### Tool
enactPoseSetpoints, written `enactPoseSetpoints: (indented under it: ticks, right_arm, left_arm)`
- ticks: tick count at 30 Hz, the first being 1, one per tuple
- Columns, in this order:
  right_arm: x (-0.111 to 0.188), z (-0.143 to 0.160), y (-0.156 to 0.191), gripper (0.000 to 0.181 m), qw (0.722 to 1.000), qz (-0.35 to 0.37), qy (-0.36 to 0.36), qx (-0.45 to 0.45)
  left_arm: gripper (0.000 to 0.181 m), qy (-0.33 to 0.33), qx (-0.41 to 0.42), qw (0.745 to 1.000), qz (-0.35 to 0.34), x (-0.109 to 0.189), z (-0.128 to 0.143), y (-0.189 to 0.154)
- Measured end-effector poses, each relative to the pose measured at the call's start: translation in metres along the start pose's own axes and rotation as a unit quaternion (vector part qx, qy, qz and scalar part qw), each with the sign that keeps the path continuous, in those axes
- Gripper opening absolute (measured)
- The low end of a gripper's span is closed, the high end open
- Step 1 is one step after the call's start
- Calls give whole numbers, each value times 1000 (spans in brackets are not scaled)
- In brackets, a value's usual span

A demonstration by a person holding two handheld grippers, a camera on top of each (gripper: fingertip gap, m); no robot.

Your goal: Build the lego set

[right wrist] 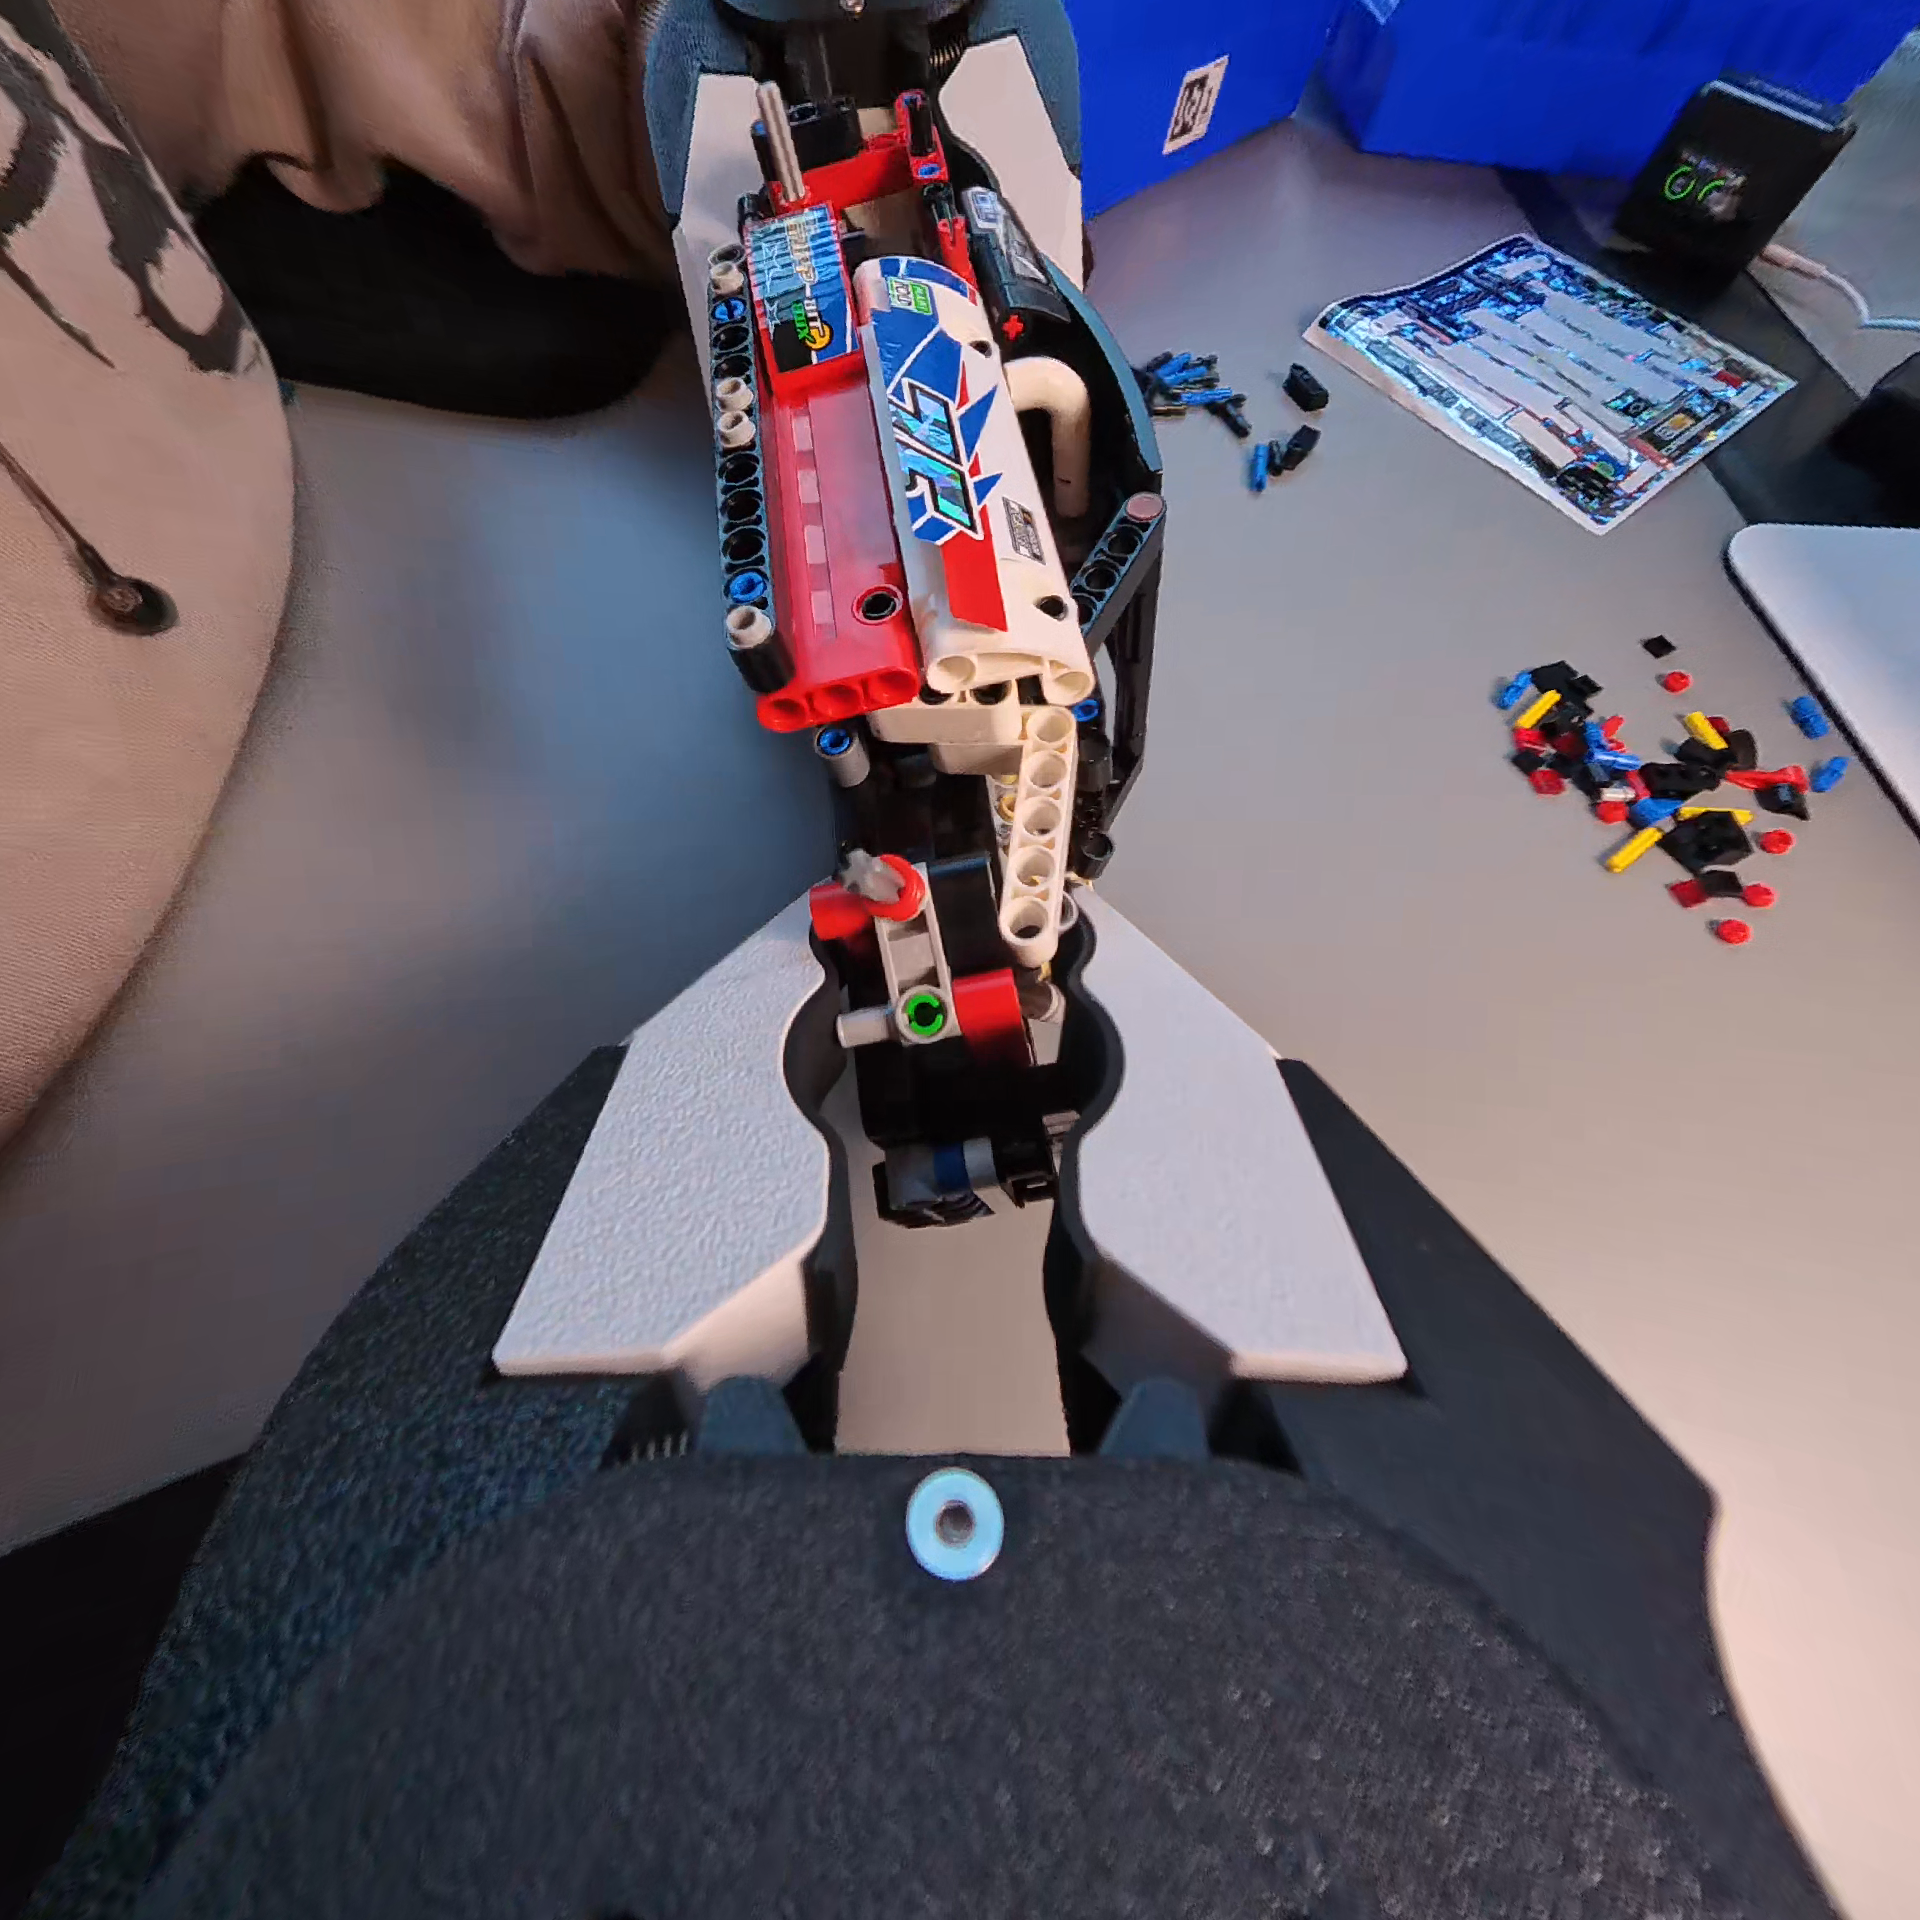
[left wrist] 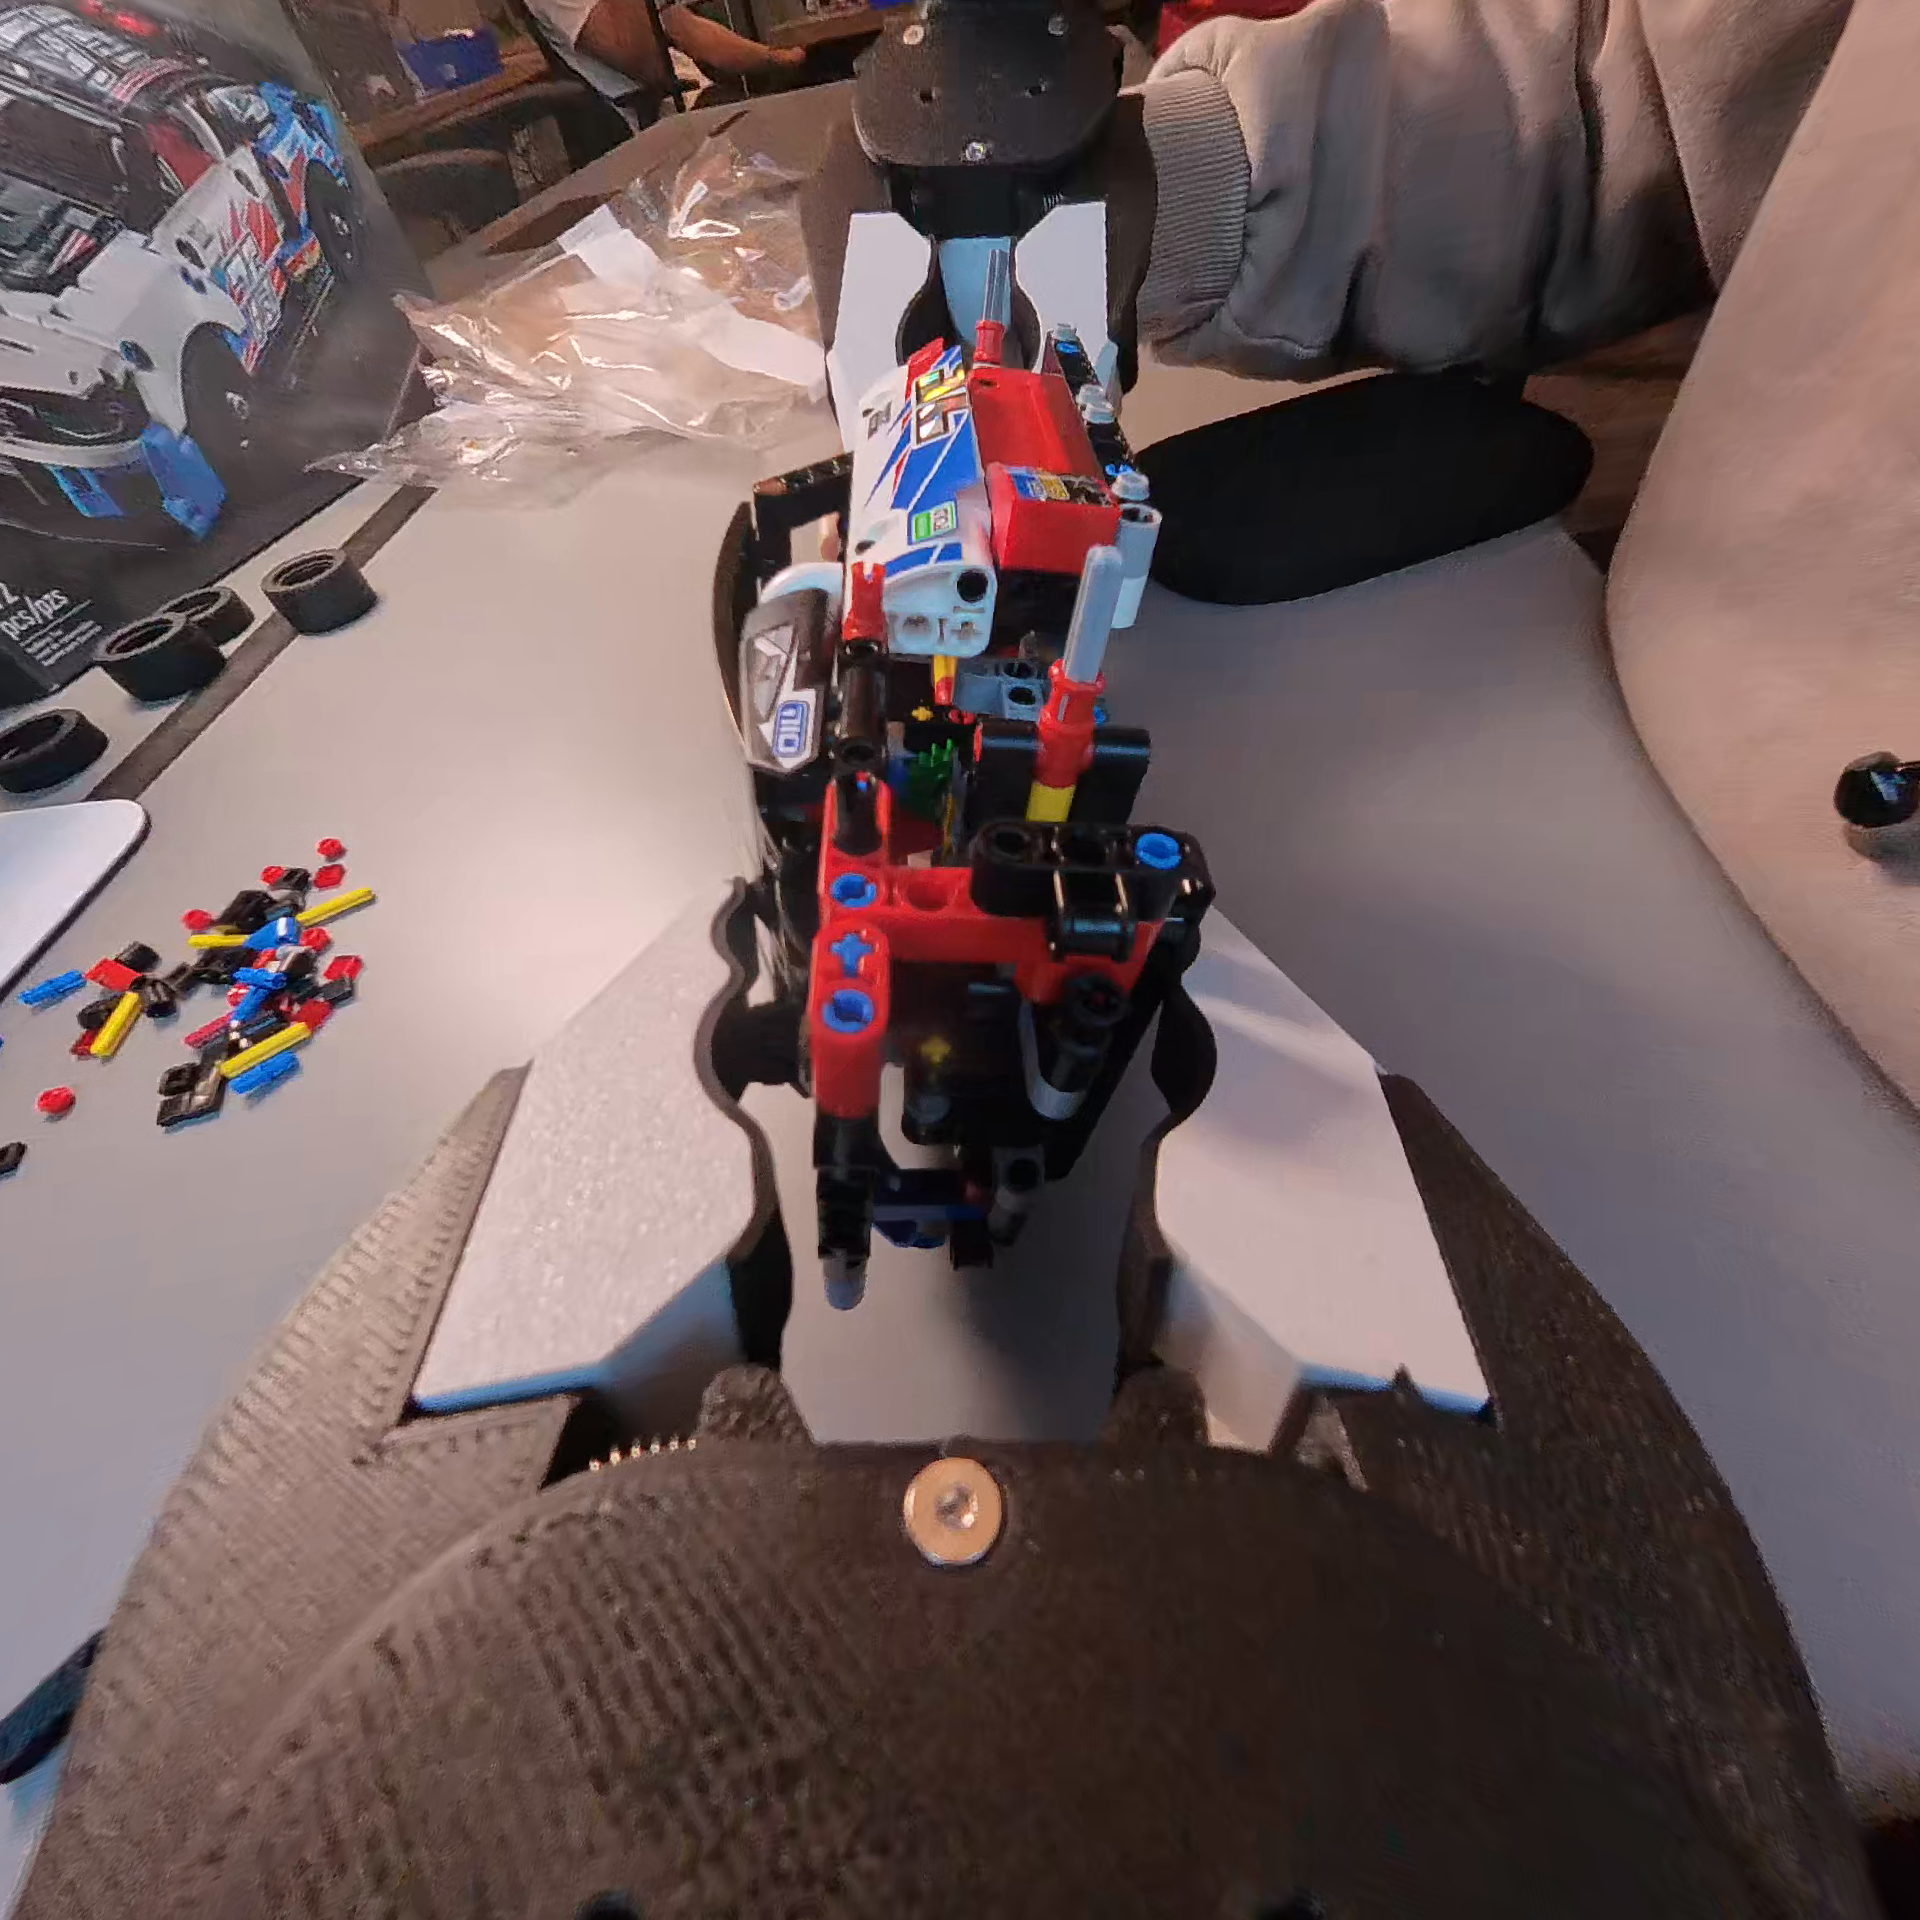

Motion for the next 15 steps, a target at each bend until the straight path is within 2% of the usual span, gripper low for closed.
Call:
enactPoseSetpoints:
  ticks: [4, 7, 11, 13, 14, 15]
  right_arm:
    - [6, -4, 31, 45, 1000, 4, -6, -20]
    - [31, -18, 39, 51, 999, -20, -12, -40]
    - [62, -53, 35, 38, 1000, -20, -3, -8]
    - [62, -74, 30, 9, 1000, -14, -4, 7]
    - [56, -84, 27, 0, 1000, -15, -7, 2]
    - [47, -92, 25, 0, 999, -30, -5, -11]
  left_arm:
    - [74, 1, -11, 1000, 15, 3, -3, -22]
    - [73, 1, -8, 1000, 12, 5, -3, -29]
    - [73, -3, -9, 1000, 13, 6, -2, -29]
    - [73, -4, -12, 1000, 12, 6, -2, -29]
    - [73, -5, -15, 1000, 12, 6, -2, -29]
    - [72, -3, -19, 1000, 11, 6, -2, -30]
Point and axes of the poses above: each gripper's, where its closed fingertips meet, x back along the fingers, z out of its underside, y = z × x across the jaws, the point moved 8 cm from there along x, back along the fingers, and after that the axes turned 4 degrees about -y, right-handed, at the moved point
